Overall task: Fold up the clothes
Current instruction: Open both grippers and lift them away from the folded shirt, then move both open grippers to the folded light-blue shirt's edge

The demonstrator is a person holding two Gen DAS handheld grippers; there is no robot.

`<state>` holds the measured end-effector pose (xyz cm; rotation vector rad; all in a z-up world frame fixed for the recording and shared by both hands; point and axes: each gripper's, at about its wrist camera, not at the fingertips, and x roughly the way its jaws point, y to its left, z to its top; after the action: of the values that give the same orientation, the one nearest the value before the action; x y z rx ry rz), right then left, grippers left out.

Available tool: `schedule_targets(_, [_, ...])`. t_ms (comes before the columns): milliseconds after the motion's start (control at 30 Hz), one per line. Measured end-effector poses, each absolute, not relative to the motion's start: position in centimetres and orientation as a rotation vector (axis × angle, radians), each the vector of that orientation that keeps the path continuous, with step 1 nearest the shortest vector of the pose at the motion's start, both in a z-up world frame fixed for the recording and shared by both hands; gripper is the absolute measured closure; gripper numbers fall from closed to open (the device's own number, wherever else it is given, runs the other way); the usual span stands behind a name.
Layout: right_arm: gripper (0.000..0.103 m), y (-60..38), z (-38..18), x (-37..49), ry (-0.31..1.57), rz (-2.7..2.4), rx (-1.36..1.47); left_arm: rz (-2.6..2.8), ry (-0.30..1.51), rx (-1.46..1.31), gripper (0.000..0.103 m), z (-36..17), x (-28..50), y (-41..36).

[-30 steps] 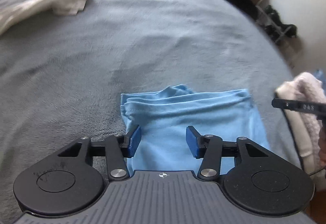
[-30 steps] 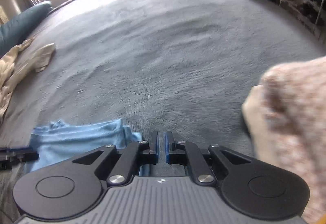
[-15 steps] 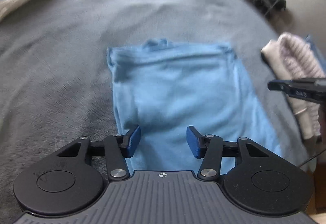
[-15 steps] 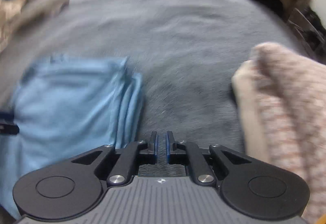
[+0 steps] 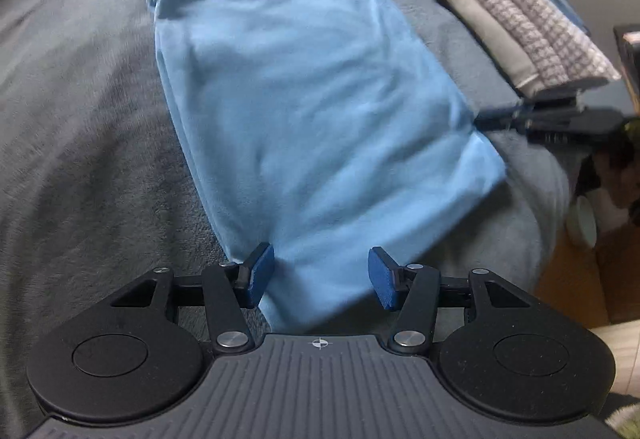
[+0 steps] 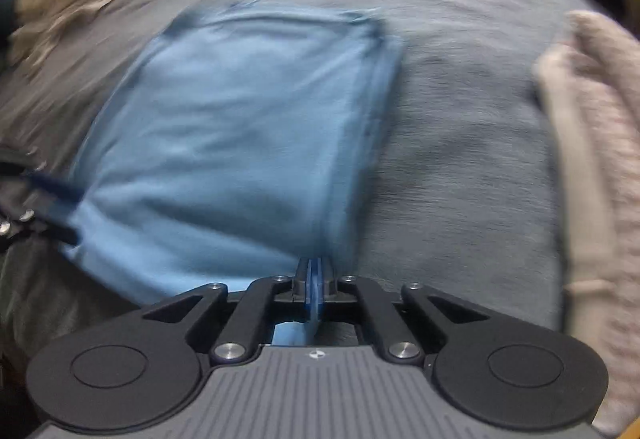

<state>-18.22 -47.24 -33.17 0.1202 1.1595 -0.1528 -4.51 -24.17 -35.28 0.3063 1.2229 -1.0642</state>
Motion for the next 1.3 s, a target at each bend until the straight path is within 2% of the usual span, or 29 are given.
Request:
schedule_targets(100, [0.093, -46.7, -31.0, -18.7, 1.099, -0.123, 0.136, -1.108, 1.190, 0.309, 0.051, -34.1, -5.1, -24.5])
schedule_targets(200, [0.093, -44.0, -30.6, -18.2, 1.086, 0.004, 0.124, -1.154, 1.200, 0.348, 0.051, -35.2, -6.3, -25.1])
schedule_targets(333, [0.093, -40.9, -33.0, -18.6, 1.148, 0.129, -0.004, -1.167, 1.181, 0.500, 0.051, -37.9, -8.5, -25.4])
schedule_targets(367, [0.093, -41.0, -33.9, -19.1, 1.179, 0.122, -0.030, -1.171, 1.156, 0.509, 0.051, -38.0, -8.8, -25.1])
schedule_targets(433, [0.099, -42.3, -35.1, -20.6, 1.237, 0.081, -0.056, -1.155, 1.152, 0.495, 0.051, -37.9, -8.9, -24.9])
schedule_targets(567, [0.098, -44.6, -34.4, -22.7, 1.310, 0.014, -0.078, -1.093, 1.187, 0.450, 0.051, -36.5, -8.4, -25.1])
schedule_targets(633, [0.094, -44.8, -32.6, -22.9, 1.280, 0.026, -0.075, -1.069, 1.171, 0.416, 0.051, -35.0, -8.1, -25.2])
schedule_targets(767, [0.094, -44.0, -29.7, -21.1, 1.160, 0.096, -0.040, -1.013, 1.128, 0.350, 0.050, -33.4, -6.8, -26.0])
schedule_targets(867, [0.094, -43.5, -30.9, -19.6, 1.122, 0.128, -0.059, -0.948, 1.159, 0.356, 0.050, -34.9, -5.8, -26.8])
schedule_targets(933, [0.094, -43.8, -32.7, -19.1, 1.152, 0.127, -0.076, -0.898, 1.190, 0.404, 0.054, -35.8, -5.4, -26.9])
schedule_targets(1000, [0.099, -44.7, -34.4, -19.6, 1.202, 0.111, -0.125, -0.860, 1.195, 0.441, 0.053, -36.1, -5.2, -26.9])
schedule_targets(1033, [0.095, -45.4, -34.7, -19.8, 1.209, 0.109, -0.138, -0.851, 1.179, 0.445, 0.052, -35.5, -5.3, -27.0])
schedule_targets(1133, [0.093, -46.8, -33.1, -20.4, 1.222, 0.072, -0.167, -0.840, 1.130, 0.446, 0.052, -34.3, -5.5, -27.1])
schedule_targets(1300, [0.093, -46.9, -30.6, -17.0, 1.077, 0.118, -0.083, -0.765, 1.107, 0.456, 0.052, -34.8, -3.0, -30.9])
